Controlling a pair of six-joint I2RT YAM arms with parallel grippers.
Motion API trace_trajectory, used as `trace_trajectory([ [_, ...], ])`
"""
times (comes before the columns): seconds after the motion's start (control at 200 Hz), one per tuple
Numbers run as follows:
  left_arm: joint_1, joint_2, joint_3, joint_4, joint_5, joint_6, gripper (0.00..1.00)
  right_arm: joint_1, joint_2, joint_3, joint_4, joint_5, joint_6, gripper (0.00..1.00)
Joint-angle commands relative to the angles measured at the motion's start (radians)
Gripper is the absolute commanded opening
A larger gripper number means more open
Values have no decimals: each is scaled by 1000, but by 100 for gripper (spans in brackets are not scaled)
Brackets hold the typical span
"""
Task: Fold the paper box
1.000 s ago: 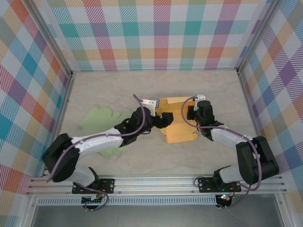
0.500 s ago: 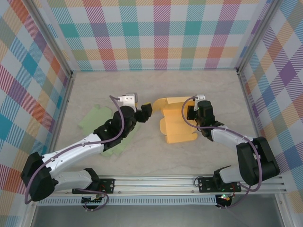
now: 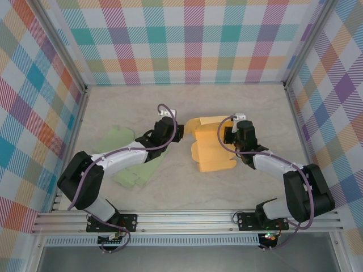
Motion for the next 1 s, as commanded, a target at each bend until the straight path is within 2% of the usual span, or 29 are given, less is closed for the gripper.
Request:
trace_trajectory([
  [0.0,-3,-2,21,59,111,26,68,6,-3,-4,36,-13,15,0],
  [0.28,-58,2,-8,105,265,-1,69,6,16,8,36,-15,15,0],
  [0.435,-70,16,-15,120,312,3,69,6,13,6,35,-15,15,0],
  [0.755,-79,27,-24,123,406,117,64,6,11,5,36,-13,15,0],
  [0.995,-78,51,16,122,434,183,64,6,10,6,36,-15,15,0],
])
